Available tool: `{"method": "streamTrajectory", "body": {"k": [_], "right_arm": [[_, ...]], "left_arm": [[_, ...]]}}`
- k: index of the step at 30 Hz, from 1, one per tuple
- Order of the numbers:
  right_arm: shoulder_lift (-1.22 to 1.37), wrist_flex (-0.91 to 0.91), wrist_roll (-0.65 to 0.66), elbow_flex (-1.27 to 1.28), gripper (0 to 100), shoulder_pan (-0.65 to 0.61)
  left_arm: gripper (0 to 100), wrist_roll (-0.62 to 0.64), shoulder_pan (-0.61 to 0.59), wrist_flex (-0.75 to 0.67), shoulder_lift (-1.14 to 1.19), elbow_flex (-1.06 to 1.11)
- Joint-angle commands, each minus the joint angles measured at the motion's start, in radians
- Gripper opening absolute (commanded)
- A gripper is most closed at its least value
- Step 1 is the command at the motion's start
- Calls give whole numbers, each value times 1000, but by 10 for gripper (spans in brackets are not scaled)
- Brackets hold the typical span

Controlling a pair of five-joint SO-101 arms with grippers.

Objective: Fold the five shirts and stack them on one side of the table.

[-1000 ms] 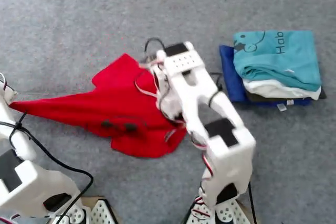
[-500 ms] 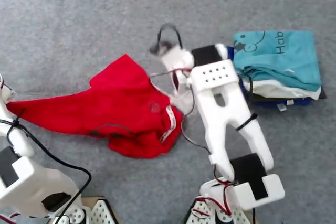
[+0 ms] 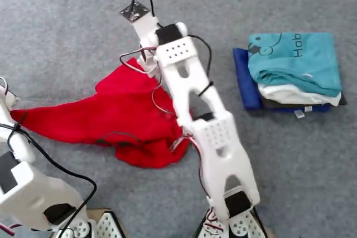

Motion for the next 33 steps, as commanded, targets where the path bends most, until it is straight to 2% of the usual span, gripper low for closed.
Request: {"method": "streamTrajectory", "body": {"k": [1, 4, 11, 13, 16, 17, 20, 22, 26, 33], "right_arm": [[222, -5, -43, -418, 309, -23], [320, -9, -46, -475, 289, -55], [321, -5, -48, -410, 247, -68], [326, -3, -48, -403, 191, -66], [329, 40, -48, -403, 32, -64], [328, 55, -41, -403, 9, -63], [312, 169, -46, -412, 15, -51], [298, 238, -46, -403, 15, -25], [262, 250, -46, -361, 14, 84], [38, 249, -37, 12, 15, 226]], "left_arm": [[29, -6, 7, -15, -5, -53], [29, -6, 8, -14, -5, -53], [29, -6, 8, -17, -3, -53], [29, -6, 8, -17, -3, -53], [29, -6, 8, -17, -3, -53], [29, -6, 8, -17, -3, -53], [29, 37, 2, -11, -3, -53], [29, 18, 10, -9, -5, -48], [29, -14, 70, 25, -5, -48], [29, -157, 223, 107, -3, -45]]}}
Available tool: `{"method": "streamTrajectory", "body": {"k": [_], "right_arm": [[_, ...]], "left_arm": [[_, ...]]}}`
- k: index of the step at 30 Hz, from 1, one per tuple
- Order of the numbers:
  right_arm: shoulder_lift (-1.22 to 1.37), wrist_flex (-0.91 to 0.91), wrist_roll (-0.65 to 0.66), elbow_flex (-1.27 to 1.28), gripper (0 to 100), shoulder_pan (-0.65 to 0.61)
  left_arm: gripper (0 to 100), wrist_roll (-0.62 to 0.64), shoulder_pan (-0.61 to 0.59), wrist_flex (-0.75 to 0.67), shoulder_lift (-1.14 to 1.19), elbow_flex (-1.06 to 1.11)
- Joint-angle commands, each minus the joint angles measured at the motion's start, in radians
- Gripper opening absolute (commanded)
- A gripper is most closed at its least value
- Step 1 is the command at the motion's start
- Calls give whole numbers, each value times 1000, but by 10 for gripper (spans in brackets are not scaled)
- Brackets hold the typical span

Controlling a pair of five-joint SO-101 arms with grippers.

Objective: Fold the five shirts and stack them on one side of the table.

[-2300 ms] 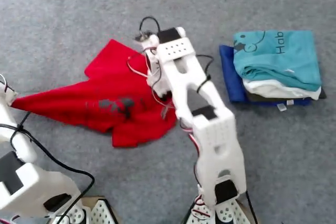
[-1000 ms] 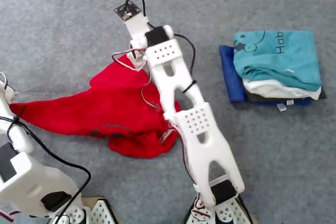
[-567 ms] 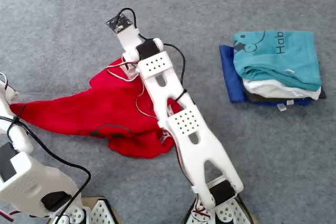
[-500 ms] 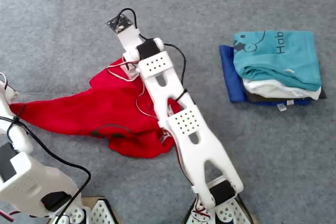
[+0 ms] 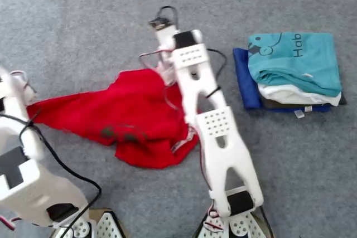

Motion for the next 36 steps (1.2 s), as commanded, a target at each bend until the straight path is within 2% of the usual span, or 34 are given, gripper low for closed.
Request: {"method": "streamTrajectory", "body": {"k": [1, 4, 7, 10, 12, 22, 25, 36], "right_arm": [[-173, 11, 25, 197, 15, 64], [-243, 11, 152, 320, 25, 58], [-297, 9, 135, 329, 136, 61], [-340, -6, 123, 274, 269, 74], [-341, -23, 121, 217, 305, 78], [-243, -189, 115, 170, 223, 18], [-185, -201, 66, 170, 223, 25], [-166, -25, 69, 61, 221, 8]], "left_arm": [[29, -80, 68, 29, -6, -45], [29, -160, 145, 66, -5, -39], [29, -169, 196, 49, -5, -1], [29, -167, 197, 25, -5, 13], [29, -167, 197, 20, -5, 15], [29, -167, 197, 18, -5, 15], [29, -167, 197, 18, -5, 15], [29, -167, 197, 18, -5, 15]]}}
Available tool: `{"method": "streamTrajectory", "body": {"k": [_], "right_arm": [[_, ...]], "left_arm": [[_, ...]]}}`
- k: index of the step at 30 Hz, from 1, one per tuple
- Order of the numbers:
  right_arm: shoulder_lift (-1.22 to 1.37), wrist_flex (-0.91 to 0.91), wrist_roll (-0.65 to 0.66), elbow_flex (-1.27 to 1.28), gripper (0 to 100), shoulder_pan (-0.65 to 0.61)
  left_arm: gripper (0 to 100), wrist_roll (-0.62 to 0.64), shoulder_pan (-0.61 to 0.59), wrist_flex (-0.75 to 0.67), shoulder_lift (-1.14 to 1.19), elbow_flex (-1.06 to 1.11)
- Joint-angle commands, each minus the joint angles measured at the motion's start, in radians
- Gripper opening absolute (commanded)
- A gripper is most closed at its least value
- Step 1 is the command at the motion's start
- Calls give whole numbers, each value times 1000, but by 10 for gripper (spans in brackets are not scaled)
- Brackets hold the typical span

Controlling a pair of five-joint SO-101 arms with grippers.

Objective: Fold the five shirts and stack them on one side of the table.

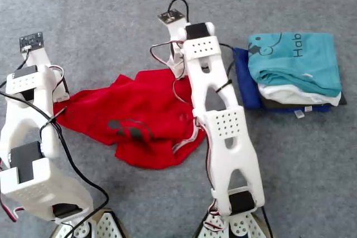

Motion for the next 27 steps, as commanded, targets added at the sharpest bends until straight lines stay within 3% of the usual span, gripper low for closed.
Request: {"method": "streamTrajectory", "body": {"k": [1, 9, 15, 27], "right_arm": [[-31, 55, -6, -117, 221, -11], [-182, 25, -14, -142, 222, 8], [-70, -121, -51, -36, 221, -20], [70, -91, -98, -59, 219, -15]], "left_arm": [[29, -6, 10, -12, -5, -4], [29, -6, 10, -23, -5, -1], [29, -6, 10, -26, -5, 7], [29, -8, 10, -26, -5, 7]]}}
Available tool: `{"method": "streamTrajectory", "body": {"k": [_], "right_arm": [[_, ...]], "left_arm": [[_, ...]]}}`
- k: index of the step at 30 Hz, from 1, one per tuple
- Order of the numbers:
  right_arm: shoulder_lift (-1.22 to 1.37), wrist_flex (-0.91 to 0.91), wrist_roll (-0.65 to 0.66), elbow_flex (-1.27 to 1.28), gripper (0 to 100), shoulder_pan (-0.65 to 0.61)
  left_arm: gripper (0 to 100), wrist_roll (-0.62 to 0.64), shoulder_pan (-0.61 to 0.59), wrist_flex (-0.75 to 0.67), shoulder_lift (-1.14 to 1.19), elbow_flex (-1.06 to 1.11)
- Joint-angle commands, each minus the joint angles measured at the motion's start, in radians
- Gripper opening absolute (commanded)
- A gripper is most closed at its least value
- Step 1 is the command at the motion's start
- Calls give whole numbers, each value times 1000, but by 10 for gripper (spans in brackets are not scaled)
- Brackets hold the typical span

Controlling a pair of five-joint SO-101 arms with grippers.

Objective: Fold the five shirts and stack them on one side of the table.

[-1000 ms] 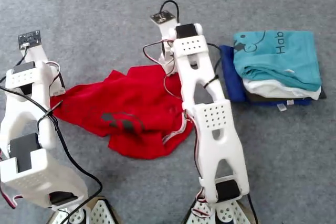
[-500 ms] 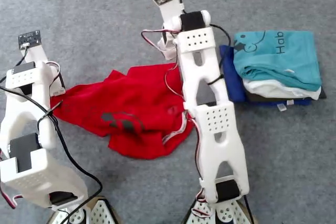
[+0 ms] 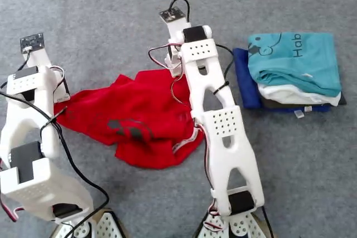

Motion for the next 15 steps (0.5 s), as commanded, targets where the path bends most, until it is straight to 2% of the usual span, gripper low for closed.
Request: {"method": "streamTrajectory", "body": {"k": [1, 12, 15], "right_arm": [[1, 0, -9, -19, 219, -5], [68, -43, -9, -58, 211, -6], [71, -41, -9, -62, 104, -6]], "left_arm": [[29, -8, 10, -11, -5, -5], [29, -8, 10, -11, -5, -5], [29, -8, 10, -11, -5, -5]]}}
